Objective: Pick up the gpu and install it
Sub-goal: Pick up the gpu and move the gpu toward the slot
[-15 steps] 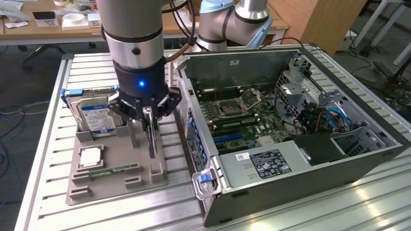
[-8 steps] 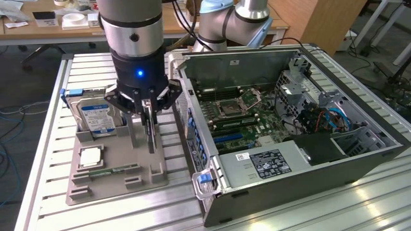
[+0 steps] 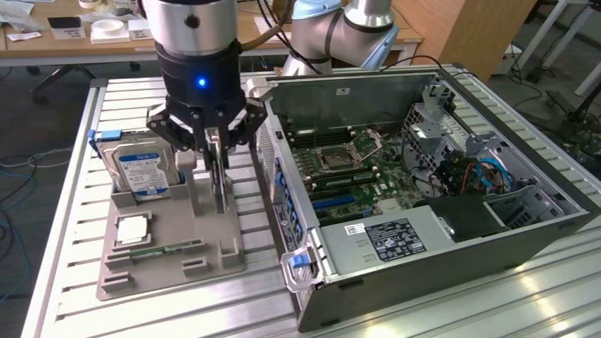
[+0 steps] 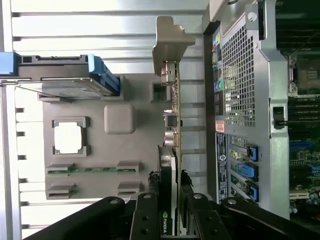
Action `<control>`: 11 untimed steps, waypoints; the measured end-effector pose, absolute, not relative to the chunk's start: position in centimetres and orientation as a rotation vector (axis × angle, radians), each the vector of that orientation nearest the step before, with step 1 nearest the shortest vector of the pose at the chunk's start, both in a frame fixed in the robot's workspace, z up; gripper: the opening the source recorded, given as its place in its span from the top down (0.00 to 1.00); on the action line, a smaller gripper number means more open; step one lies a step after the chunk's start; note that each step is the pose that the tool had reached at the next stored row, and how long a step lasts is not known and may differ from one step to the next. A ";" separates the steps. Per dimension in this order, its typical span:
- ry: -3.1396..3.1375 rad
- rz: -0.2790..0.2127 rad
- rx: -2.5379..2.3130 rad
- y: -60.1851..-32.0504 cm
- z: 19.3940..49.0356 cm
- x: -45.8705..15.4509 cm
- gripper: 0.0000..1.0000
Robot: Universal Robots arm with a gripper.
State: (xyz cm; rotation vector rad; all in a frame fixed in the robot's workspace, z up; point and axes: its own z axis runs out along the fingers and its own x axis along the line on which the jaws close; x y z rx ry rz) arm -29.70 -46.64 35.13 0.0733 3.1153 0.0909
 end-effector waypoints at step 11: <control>3.115 0.091 0.073 -46.6 37.8 -29.7 0.73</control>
